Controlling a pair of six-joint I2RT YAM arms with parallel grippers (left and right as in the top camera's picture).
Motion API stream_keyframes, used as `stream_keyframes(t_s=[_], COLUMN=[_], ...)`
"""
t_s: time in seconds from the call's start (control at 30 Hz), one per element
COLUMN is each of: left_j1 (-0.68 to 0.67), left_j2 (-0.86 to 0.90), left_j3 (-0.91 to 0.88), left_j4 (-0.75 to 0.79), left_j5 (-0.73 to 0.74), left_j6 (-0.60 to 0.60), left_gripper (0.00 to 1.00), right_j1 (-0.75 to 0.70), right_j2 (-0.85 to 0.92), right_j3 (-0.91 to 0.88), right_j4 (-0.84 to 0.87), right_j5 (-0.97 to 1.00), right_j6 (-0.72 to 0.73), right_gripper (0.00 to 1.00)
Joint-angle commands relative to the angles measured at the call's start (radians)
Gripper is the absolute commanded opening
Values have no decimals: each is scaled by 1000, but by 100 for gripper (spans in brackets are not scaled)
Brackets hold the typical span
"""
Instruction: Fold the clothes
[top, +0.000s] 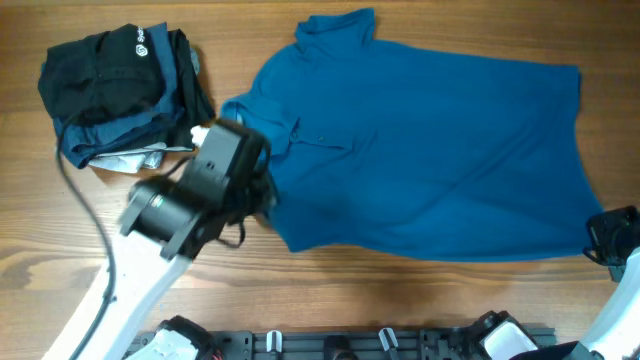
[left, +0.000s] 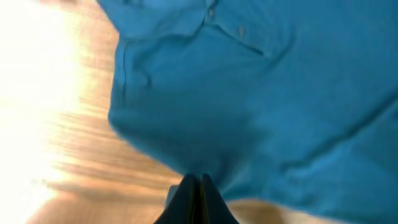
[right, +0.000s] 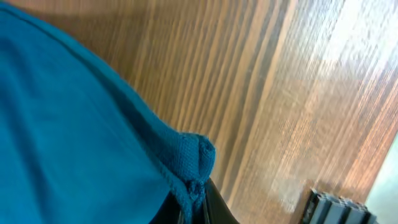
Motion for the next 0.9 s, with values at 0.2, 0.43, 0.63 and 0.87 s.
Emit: stream_keyframes(t_s=[0.2, 0.43, 0.63, 0.87], left_j1=[217, 220, 178, -33], left_j2=[196, 269, 342, 452], left_j3=[129, 129, 108, -30], left_j4=[265, 270, -8, 16], left_j5=[35, 108, 220, 210], left_j6=[158, 183, 176, 332], left_gripper=[4, 4, 6, 22], right_j1=[65, 182, 182, 182], right_j2=[120, 301, 305, 305], right_j3=[35, 127, 127, 127], right_j4=[70, 56, 72, 75], right_j5=[-33, -6, -11, -11], right_j6=[-53, -75, -74, -76], right_gripper=[4, 4, 4, 4])
